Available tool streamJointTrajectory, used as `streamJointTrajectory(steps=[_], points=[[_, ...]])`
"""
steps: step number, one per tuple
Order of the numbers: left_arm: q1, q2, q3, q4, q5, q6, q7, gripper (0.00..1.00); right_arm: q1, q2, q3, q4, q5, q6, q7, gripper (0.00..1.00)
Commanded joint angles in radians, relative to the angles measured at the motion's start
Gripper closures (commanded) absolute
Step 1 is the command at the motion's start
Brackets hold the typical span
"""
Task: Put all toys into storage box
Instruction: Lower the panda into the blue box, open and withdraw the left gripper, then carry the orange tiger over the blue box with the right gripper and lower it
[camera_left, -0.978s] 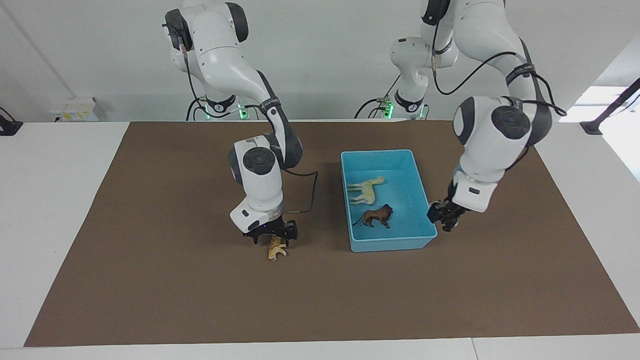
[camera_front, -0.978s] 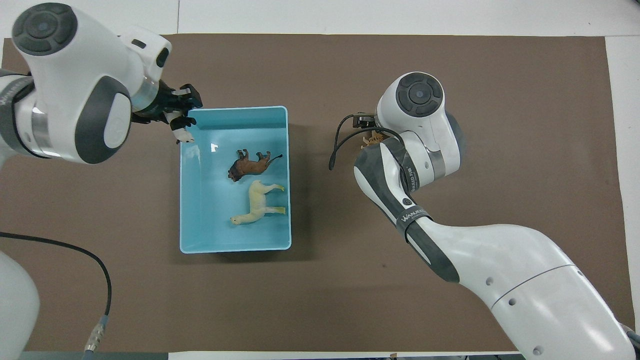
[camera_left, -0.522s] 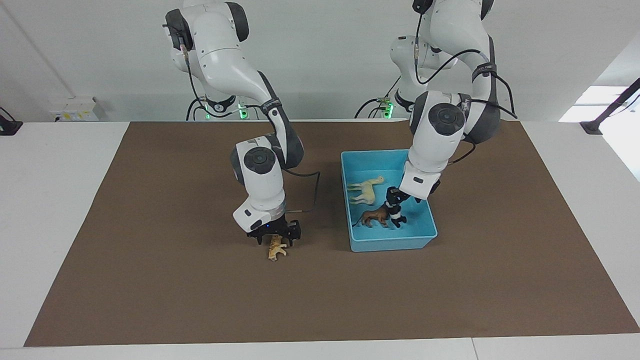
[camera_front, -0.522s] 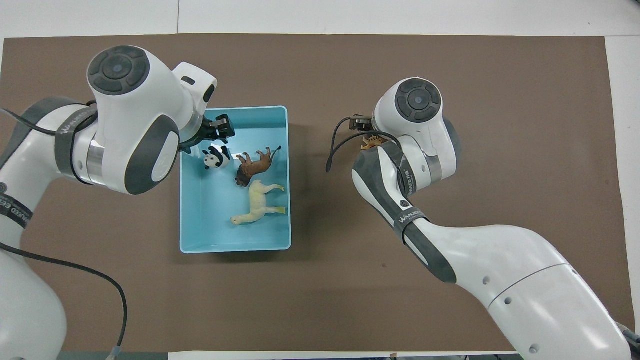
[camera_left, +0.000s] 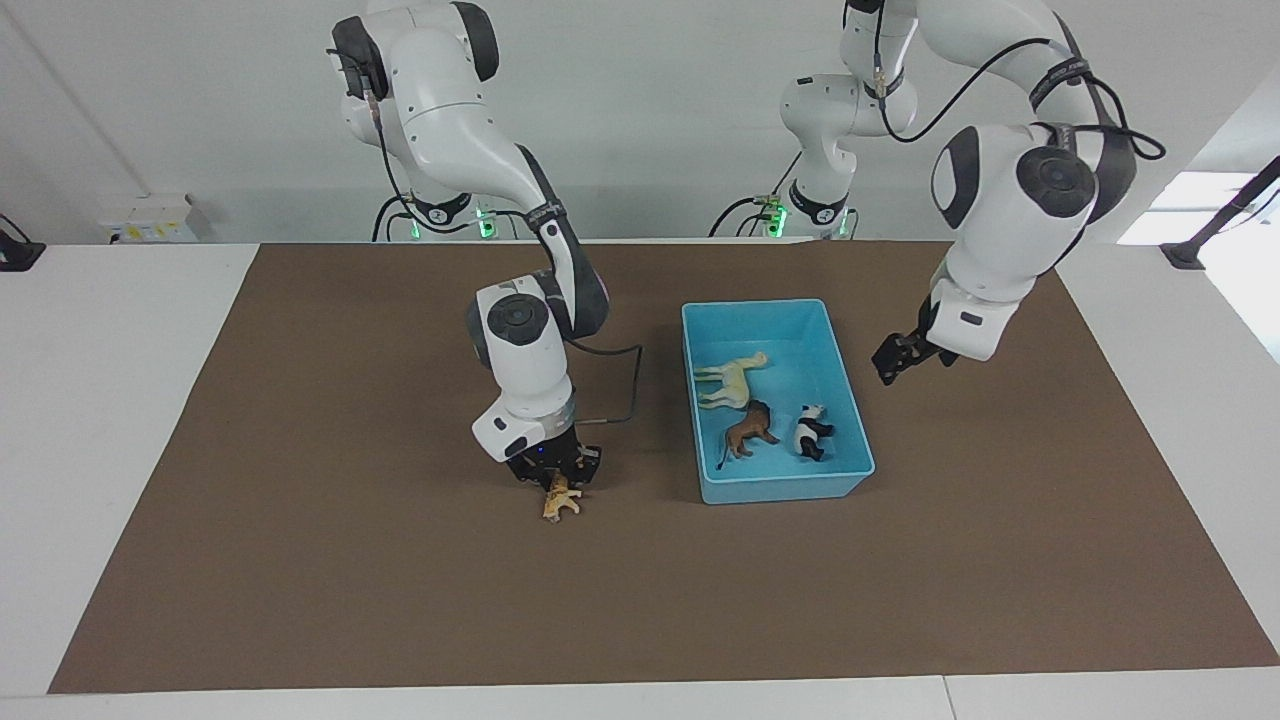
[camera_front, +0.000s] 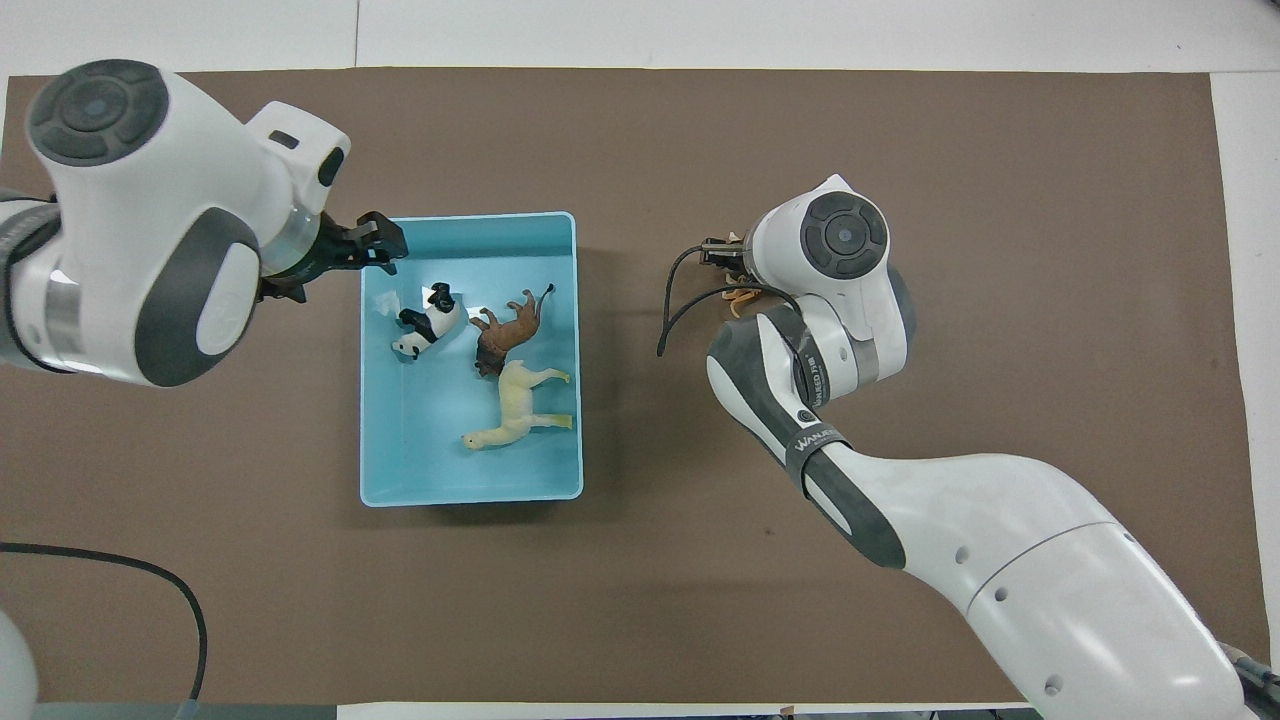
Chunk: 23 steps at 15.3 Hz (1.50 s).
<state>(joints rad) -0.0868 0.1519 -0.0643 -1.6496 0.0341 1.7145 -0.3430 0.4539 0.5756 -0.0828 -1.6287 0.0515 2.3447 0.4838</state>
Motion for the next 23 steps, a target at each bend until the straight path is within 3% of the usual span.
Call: streamJointTrajectory(steps=[1,3,5,7,10,13,14,15,16,19,21,23], points=[[0.010,-0.128,-0.002,-0.045,-0.016,-0.136,0.061,0.00,0.017,0.027,0.003,0.179,0.008,-0.206,0.031,1.00],[0.002,-0.181,-0.003,-0.103,-0.016,-0.150,0.102,0.00,0.032,0.049,0.005,0.321,0.004,-0.344,0.079,1.00],[0.012,-0.183,-0.003,-0.108,-0.016,-0.151,0.116,0.00,0.100,0.111,0.001,0.532,0.002,-0.459,0.166,1.00],[0.025,-0.177,-0.003,-0.101,-0.020,-0.135,0.168,0.00,0.181,0.174,0.003,0.659,0.002,-0.452,0.251,1.00],[0.039,-0.166,-0.002,-0.084,-0.060,-0.133,0.208,0.00,0.296,0.184,0.006,0.662,0.002,-0.368,0.282,1.00],[0.036,-0.132,-0.002,-0.038,-0.060,-0.125,0.210,0.00,0.357,0.191,0.005,0.584,-0.001,-0.270,0.285,1.00],[0.032,-0.108,-0.002,-0.013,-0.060,-0.130,0.210,0.00,0.368,0.184,0.005,0.548,0.005,-0.234,0.297,0.59],[0.029,-0.109,0.000,-0.016,-0.059,-0.131,0.208,0.00,0.371,0.175,0.003,0.535,0.004,-0.240,0.335,0.07],[0.027,-0.112,0.000,-0.019,-0.059,-0.135,0.210,0.00,0.376,0.173,0.003,0.537,0.005,-0.254,0.381,0.00],[0.009,-0.114,0.000,-0.019,-0.059,-0.142,0.208,0.00,0.371,0.156,-0.017,0.561,-0.012,-0.335,0.460,0.00],[-0.002,-0.114,0.018,-0.019,-0.059,-0.144,0.208,0.00,0.349,0.089,-0.047,0.558,-0.025,-0.347,0.447,0.00],[-0.002,-0.112,0.020,-0.018,-0.059,-0.135,0.210,0.00,0.257,-0.012,-0.061,0.526,-0.027,-0.419,0.313,0.00]])
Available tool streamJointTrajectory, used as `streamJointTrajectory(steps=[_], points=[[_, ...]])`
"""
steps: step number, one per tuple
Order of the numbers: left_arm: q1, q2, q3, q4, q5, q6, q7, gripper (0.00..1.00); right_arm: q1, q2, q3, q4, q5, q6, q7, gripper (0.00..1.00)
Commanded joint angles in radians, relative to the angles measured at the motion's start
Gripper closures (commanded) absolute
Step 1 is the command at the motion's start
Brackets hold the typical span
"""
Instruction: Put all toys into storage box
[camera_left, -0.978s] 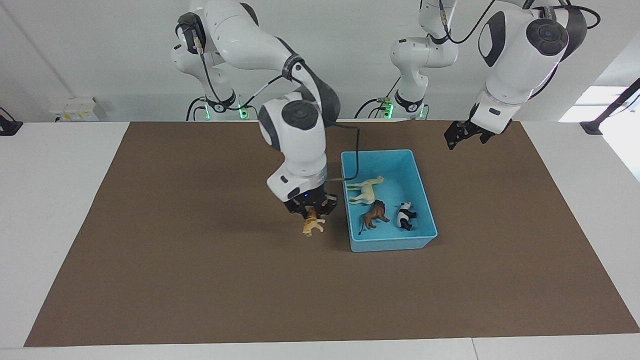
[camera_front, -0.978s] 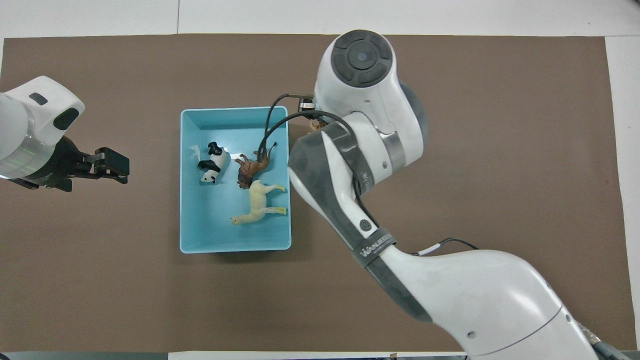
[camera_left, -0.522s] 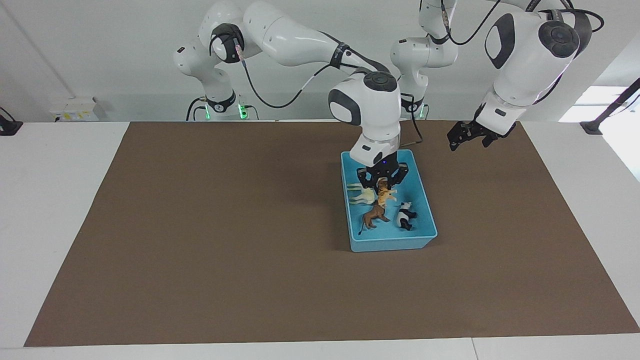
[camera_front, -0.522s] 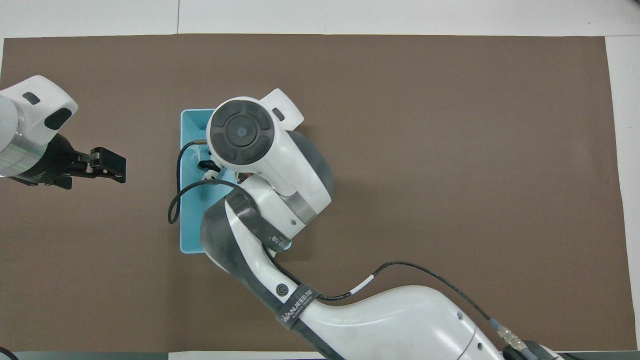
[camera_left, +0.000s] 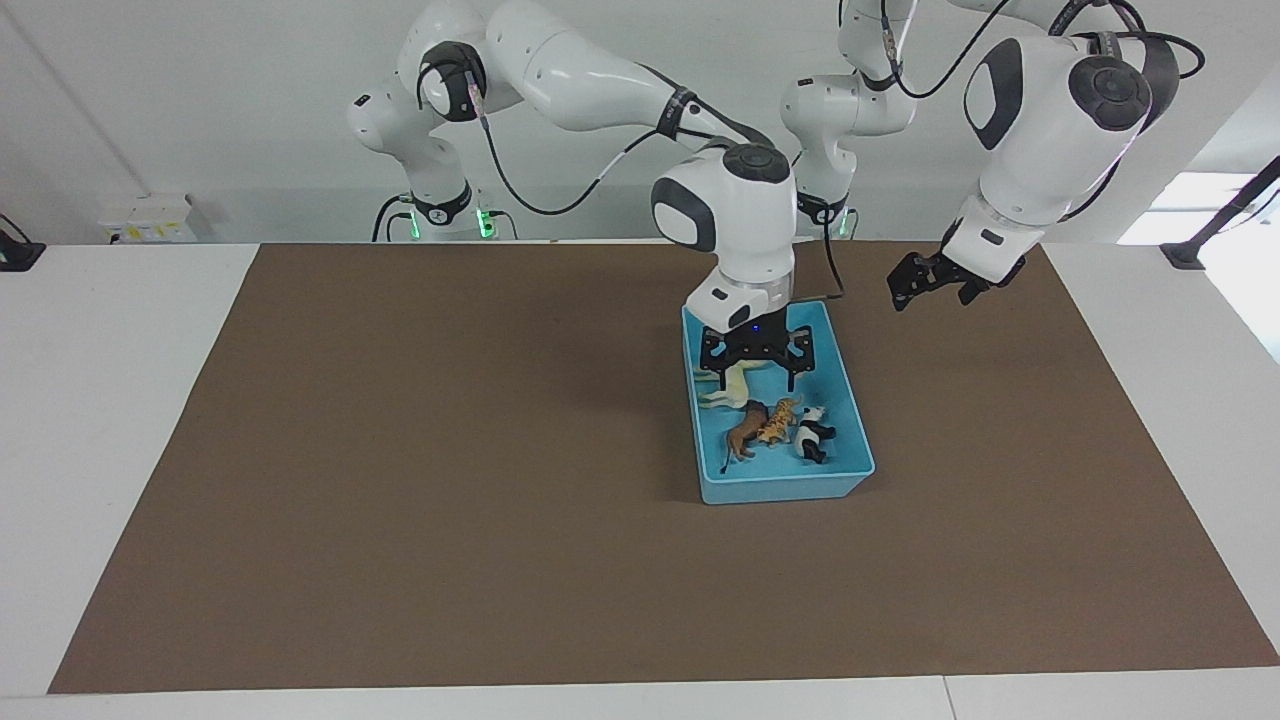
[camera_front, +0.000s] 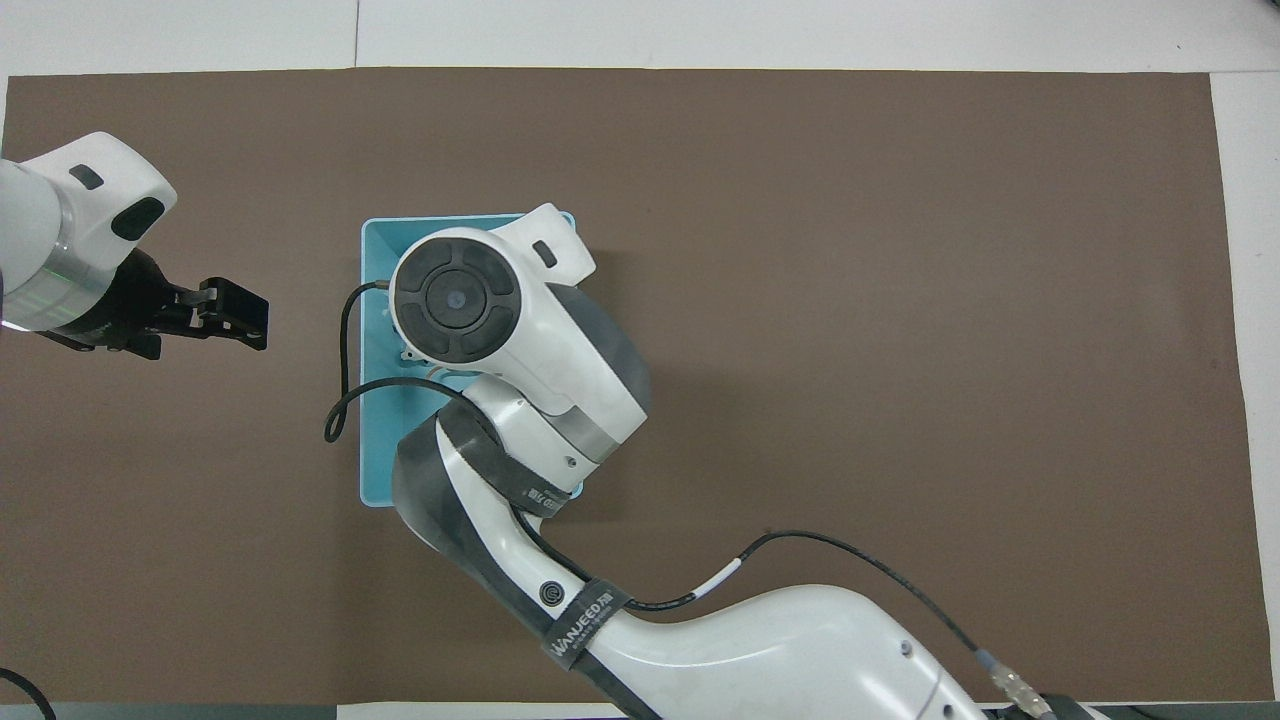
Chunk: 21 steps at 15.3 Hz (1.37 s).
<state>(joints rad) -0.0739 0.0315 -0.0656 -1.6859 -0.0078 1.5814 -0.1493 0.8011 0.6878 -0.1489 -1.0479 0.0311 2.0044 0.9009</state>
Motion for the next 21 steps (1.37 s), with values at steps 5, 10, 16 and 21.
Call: streamJointTrajectory(steps=[5,10,16,21], points=[[-0.015,0.007,0.021,0.017,-0.017,0.020,0.017,0.00,-0.386,-0.246,0.005,-0.089,0.003,-0.243,-0.771,0.00],[-0.014,-0.002,0.020,0.008,-0.015,0.016,0.016,0.00,-0.603,-0.321,0.003,-0.184,0.007,-0.288,-0.896,0.00],[-0.012,-0.005,0.018,0.000,-0.017,0.045,0.016,0.00,-0.675,-0.598,-0.001,-0.500,-0.010,-0.340,-0.902,0.00],[-0.011,-0.005,0.018,0.000,-0.017,0.054,0.016,0.00,-0.715,-0.709,0.011,-0.552,-0.017,-0.489,-0.904,0.00]])
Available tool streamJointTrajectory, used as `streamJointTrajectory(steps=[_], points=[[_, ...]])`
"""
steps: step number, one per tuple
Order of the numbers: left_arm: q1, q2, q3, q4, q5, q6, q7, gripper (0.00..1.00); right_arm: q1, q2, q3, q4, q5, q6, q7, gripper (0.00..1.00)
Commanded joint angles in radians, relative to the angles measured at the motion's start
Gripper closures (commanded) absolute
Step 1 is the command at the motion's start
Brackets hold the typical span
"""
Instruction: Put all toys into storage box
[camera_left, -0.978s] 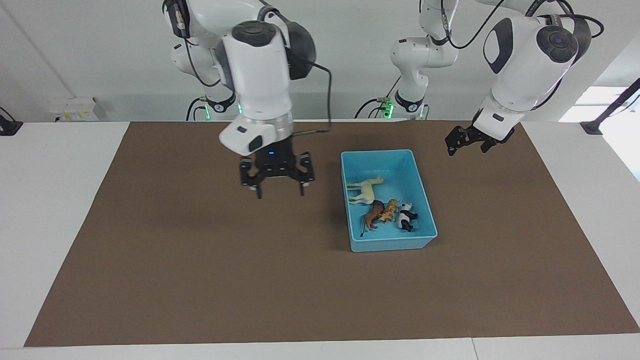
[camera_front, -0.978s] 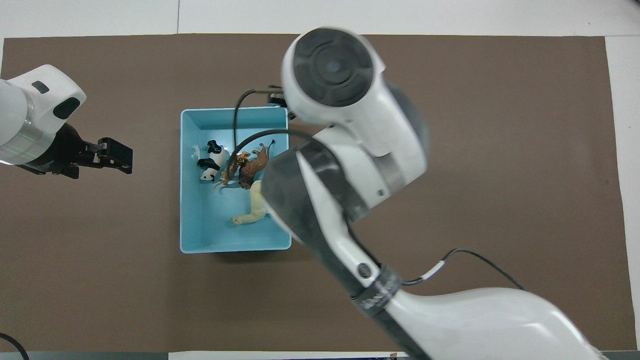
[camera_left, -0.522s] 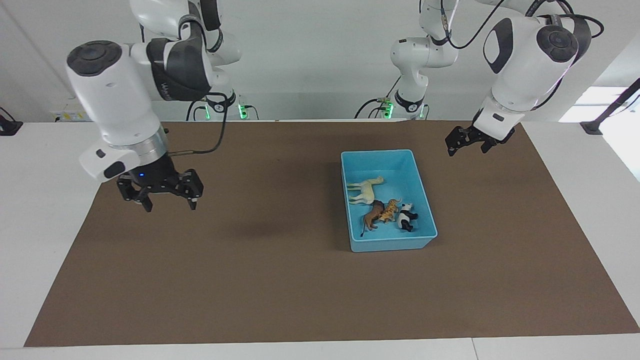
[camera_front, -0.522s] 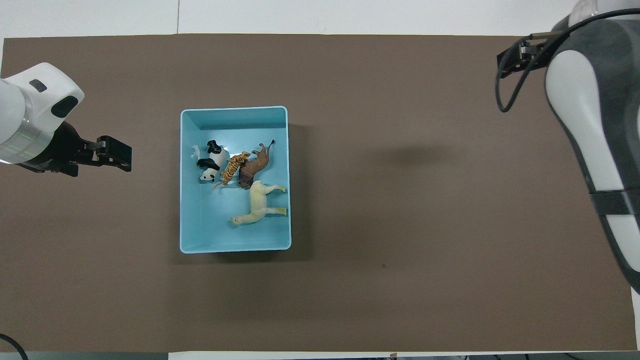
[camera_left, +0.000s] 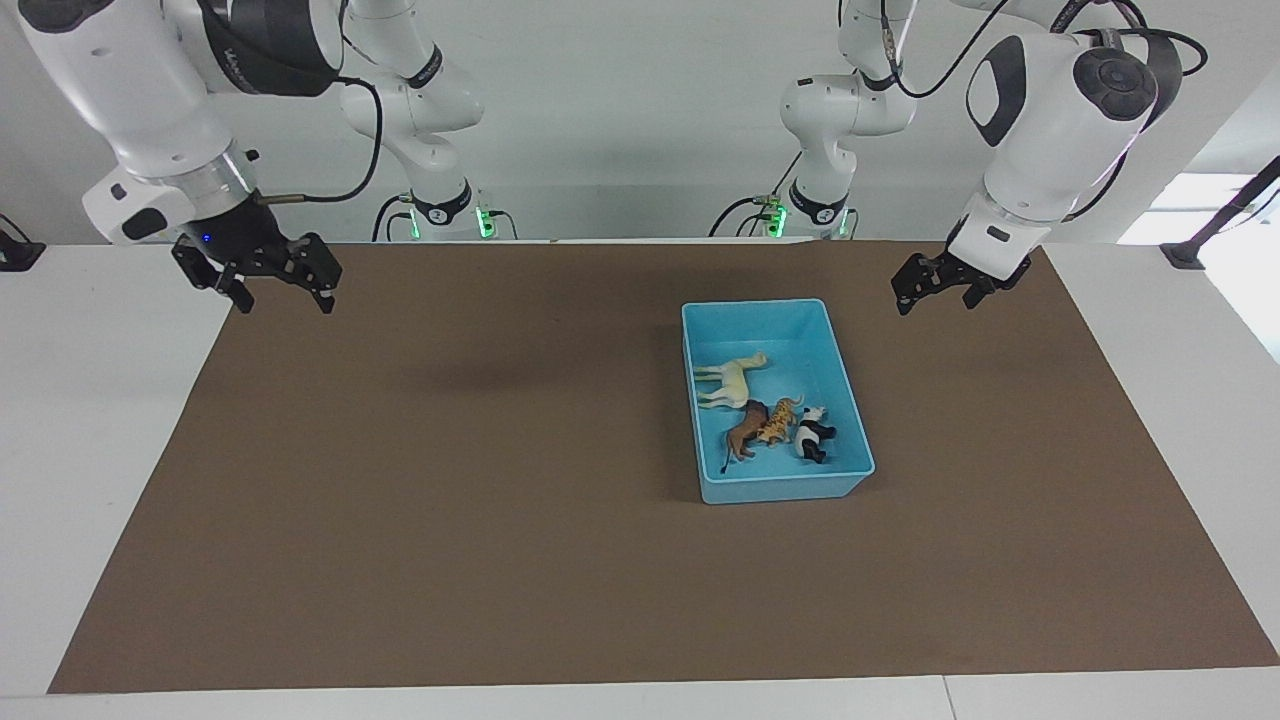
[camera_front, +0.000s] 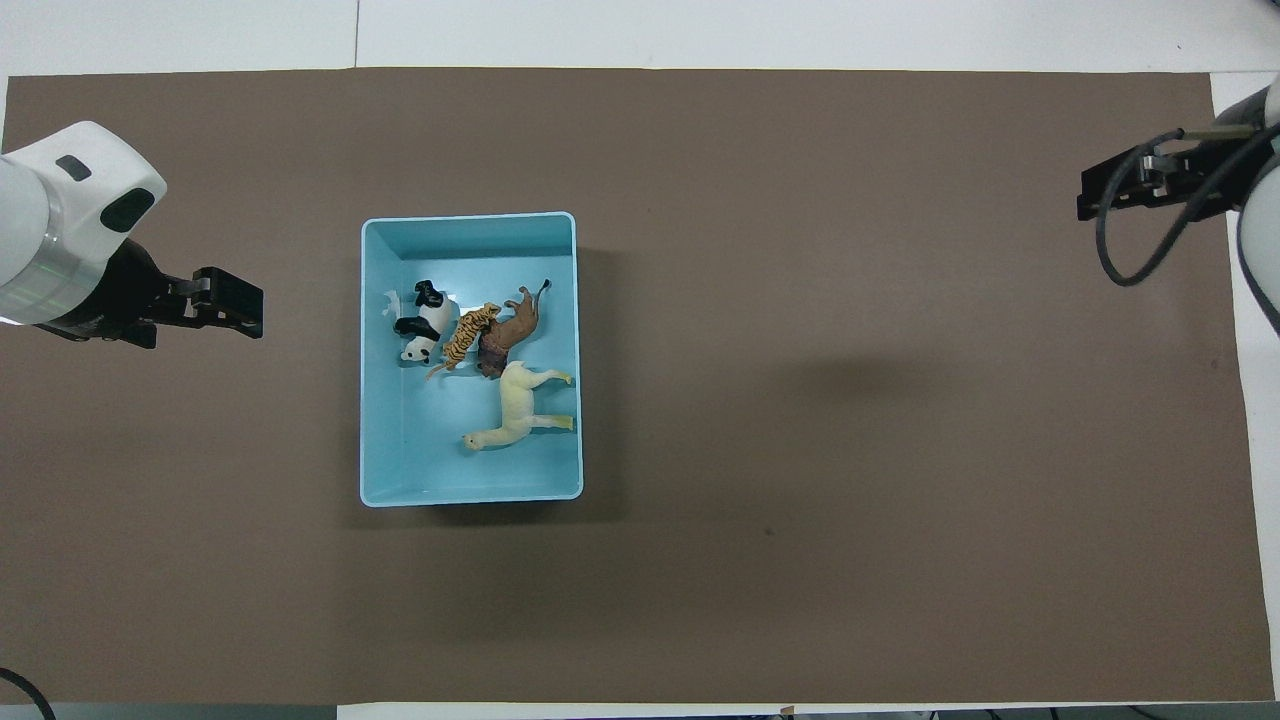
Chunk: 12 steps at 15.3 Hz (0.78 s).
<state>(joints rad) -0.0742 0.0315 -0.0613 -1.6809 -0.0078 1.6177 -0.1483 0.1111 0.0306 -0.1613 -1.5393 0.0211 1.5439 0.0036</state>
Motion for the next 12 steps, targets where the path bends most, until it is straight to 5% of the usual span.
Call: streamJointTrajectory(steps=[1,12], points=[[-0.009,-0.005,0.014,-0.005,-0.017,0.018,0.015,0.00,-0.027,-0.052,0.023,-0.061,-0.007,-0.030,-0.008,0.00],[-0.009,-0.008,0.014,-0.007,-0.017,0.018,0.015,0.00,-0.017,-0.051,0.026,-0.074,-0.063,0.048,0.006,0.00]])
